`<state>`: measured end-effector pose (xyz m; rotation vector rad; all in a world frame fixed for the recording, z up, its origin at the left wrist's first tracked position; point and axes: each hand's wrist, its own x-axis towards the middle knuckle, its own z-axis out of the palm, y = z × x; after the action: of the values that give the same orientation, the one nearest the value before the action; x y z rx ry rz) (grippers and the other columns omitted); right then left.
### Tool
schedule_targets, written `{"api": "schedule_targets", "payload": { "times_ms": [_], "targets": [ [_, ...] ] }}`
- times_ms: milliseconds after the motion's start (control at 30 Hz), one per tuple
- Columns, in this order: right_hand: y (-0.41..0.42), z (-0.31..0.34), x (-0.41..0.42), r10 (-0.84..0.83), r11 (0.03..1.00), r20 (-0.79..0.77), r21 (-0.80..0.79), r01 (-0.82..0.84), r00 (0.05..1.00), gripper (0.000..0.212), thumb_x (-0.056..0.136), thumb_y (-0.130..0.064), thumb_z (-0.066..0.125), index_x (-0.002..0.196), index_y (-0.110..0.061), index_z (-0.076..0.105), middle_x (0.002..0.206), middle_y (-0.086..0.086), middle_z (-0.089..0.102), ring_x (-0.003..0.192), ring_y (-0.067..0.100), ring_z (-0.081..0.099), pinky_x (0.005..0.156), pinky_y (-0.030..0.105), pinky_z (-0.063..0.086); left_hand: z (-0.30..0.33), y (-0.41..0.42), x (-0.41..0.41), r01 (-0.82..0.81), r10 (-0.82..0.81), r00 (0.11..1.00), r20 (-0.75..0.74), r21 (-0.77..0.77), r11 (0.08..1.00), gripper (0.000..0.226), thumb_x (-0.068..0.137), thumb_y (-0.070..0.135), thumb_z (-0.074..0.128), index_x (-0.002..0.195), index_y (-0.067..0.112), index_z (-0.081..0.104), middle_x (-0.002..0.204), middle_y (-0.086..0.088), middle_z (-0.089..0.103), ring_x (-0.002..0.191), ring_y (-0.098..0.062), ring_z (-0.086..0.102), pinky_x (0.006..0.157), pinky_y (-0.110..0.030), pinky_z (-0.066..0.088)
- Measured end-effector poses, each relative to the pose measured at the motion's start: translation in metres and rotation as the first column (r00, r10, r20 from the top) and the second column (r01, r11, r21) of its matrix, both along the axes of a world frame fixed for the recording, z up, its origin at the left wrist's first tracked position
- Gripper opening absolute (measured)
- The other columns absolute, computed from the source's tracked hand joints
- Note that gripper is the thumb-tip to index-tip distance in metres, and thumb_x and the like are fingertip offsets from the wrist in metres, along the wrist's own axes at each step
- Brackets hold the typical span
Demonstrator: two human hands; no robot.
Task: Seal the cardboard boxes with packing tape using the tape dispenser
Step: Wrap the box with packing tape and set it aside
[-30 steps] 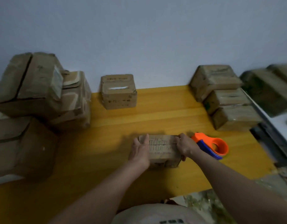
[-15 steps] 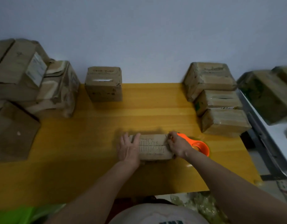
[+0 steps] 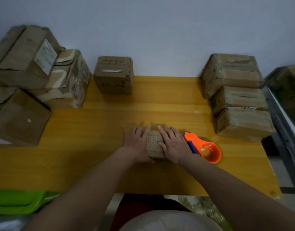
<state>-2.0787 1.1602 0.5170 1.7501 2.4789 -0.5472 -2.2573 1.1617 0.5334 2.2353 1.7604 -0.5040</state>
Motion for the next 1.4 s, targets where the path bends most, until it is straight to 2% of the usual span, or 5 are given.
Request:
{"api": "schedule_targets", "payload": {
  "times_ms": [233,333,567,900,1400],
  "targets": [
    [0.001,0.003,0.006,0.014,1.0,-0.257,-0.007,-0.016,0.966,0.056,0.101,-0.033,0.038,0.151,-0.016,0.019,0.157,0.003,0.021,0.147,0.024,0.007,0.119,0.038,0.011,-0.017,-0.014,0.021,0.079,-0.092,0.99,0.108,0.122,0.989,0.122,0.072,0.085,0.044,0.15,0.015,-0.019,0.161,-0.008,-0.01,0.146,-0.028,-0.015,0.113,-0.056,-0.017],
    [-0.013,0.002,0.028,-0.341,0.906,-0.467,0.067,0.417,0.816,0.034,0.097,-0.017,0.048,0.125,0.002,0.048,0.128,0.022,0.048,0.123,0.035,0.042,0.105,0.04,0.031,-0.02,-0.014,0.018,0.076,-0.094,0.986,0.136,0.129,0.989,0.121,0.07,0.084,0.048,0.151,0.018,-0.013,0.159,-0.006,0.001,0.146,-0.027,-0.004,0.113,-0.054,-0.017],
    [-0.044,-0.026,0.077,-0.662,0.741,0.125,-0.038,0.67,0.739,0.043,0.087,-0.029,0.065,0.114,-0.001,0.049,0.111,0.018,0.058,0.108,0.035,0.053,0.098,0.041,0.035,-0.021,-0.011,0.027,-0.01,-0.029,0.977,0.212,0.179,0.984,0.117,0.06,0.083,0.06,0.149,0.026,0.01,0.15,-0.002,0.021,0.14,-0.023,0.012,0.115,-0.05,-0.013],
    [-0.009,0.042,0.099,-0.774,0.574,-0.469,-0.234,0.785,0.425,0.025,0.087,-0.014,0.034,0.066,-0.005,0.043,0.068,0.013,0.046,0.07,0.03,0.04,0.06,0.037,0.027,-0.014,-0.012,0.037,-0.234,0.204,0.947,0.247,0.099,0.967,0.105,0.058,0.07,0.074,0.139,0.045,0.012,0.147,-0.003,0.015,0.135,-0.031,0.012,0.107,-0.049,0.028],
    [0.03,0.093,0.024,-0.436,0.887,-0.372,-0.024,0.461,0.819,0.047,0.094,-0.024,0.038,0.049,-0.013,0.034,0.05,0.006,0.038,0.049,0.019,0.036,0.046,0.031,0.023,-0.001,-0.006,0.025,-0.279,0.251,0.867,0.431,0.002,0.96,0.115,0.048,0.046,0.093,0.143,0.023,0.031,0.148,-0.003,0.013,0.14,-0.024,0.01,0.114,-0.039,0.03]
  ]
}}
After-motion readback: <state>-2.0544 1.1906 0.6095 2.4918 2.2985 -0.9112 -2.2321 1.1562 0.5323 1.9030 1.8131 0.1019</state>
